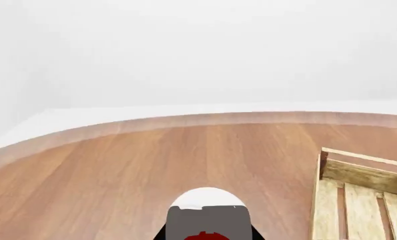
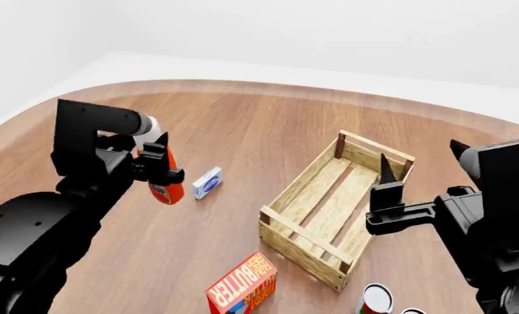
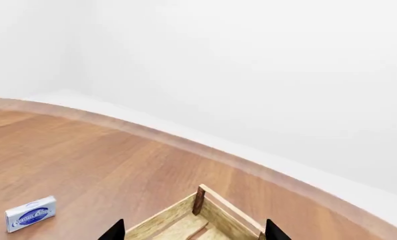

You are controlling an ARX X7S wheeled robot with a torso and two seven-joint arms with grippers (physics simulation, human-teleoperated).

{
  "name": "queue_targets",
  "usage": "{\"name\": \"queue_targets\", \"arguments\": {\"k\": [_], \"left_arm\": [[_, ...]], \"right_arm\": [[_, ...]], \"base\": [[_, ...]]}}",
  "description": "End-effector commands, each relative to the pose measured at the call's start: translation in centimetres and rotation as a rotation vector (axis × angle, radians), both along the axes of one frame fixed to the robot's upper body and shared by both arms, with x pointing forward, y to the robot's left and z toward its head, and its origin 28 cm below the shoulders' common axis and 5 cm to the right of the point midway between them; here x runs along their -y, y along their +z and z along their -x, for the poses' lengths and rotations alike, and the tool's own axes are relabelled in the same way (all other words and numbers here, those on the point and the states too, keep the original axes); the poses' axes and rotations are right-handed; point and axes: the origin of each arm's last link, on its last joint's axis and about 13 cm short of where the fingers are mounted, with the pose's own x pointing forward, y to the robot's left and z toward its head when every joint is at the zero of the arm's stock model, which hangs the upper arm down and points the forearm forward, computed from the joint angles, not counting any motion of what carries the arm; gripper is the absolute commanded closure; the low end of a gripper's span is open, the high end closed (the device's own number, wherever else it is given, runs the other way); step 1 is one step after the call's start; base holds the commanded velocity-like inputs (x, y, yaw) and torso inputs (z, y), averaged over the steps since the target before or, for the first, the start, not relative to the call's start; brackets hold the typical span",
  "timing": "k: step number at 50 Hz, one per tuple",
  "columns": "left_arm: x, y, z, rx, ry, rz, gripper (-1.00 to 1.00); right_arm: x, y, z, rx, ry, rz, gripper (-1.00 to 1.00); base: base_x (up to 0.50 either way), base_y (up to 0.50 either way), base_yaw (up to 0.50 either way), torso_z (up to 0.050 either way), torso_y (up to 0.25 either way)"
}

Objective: Pick up the ketchup, and put it in the wooden tray.

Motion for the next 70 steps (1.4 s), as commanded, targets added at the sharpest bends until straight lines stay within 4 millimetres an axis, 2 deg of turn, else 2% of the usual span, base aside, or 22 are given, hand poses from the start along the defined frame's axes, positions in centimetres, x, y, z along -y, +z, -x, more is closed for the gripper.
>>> {"name": "queue_targets", "arguments": {"k": [1, 9, 19, 24, 32, 40, 48, 58, 70], "left_arm": [[5.9, 5.2, -3.0, 0.006, -0.239, -0.068, 1.00], [10.2, 6.3, -6.0, -0.044, -0.322, -0.084, 1.00], [14.4, 6.2, -8.5, -0.060, -0.395, -0.089, 1.00], [16.4, 6.1, -9.3, -0.066, -0.430, -0.091, 1.00], [18.7, 5.5, -10.5, -0.089, -0.472, -0.087, 1.00], [19.0, 4.9, -10.8, -0.102, -0.478, -0.072, 1.00], [18.7, 3.4, -11.1, -0.129, -0.469, -0.060, 1.00], [18.8, 3.4, -11.1, -0.125, -0.457, 0.010, 1.00], [19.4, 2.9, -10.8, -0.122, -0.483, 0.091, 1.00]], "right_arm": [[1.7, 0.6, 5.1, 0.036, -0.111, -0.027, -1.00], [3.3, -0.1, 9.2, 0.062, -0.227, -0.072, -1.00], [4.4, -1.1, 14.4, 0.110, -0.345, -0.106, -1.00], [4.8, -1.4, 15.6, 0.123, -0.386, -0.109, -1.00], [5.3, -1.3, 16.2, 0.133, -0.419, -0.111, -1.00], [5.7, -1.4, 16.8, 0.140, -0.444, -0.118, -1.00], [6.0, -1.4, 16.6, 0.143, -0.457, -0.126, -1.00], [6.3, -1.4, 16.5, 0.139, -0.463, -0.132, -1.00], [7.5, -1.6, 18.9, 0.142, -0.473, -0.143, -1.00]], "base": [[0.00, 0.00, 0.00, 0.000, 0.000], [0.00, 0.00, 0.00, 0.000, 0.000], [0.00, 0.00, 0.00, 0.000, 0.000], [0.00, 0.00, 0.00, 0.000, 0.000], [0.00, 0.00, 0.00, 0.000, 0.000], [0.00, 0.00, 0.00, 0.000, 0.000], [0.00, 0.00, 0.00, 0.000, 0.000], [0.00, 0.00, 0.00, 0.000, -0.101], [0.00, 0.00, 0.00, 0.000, -0.164]]}}
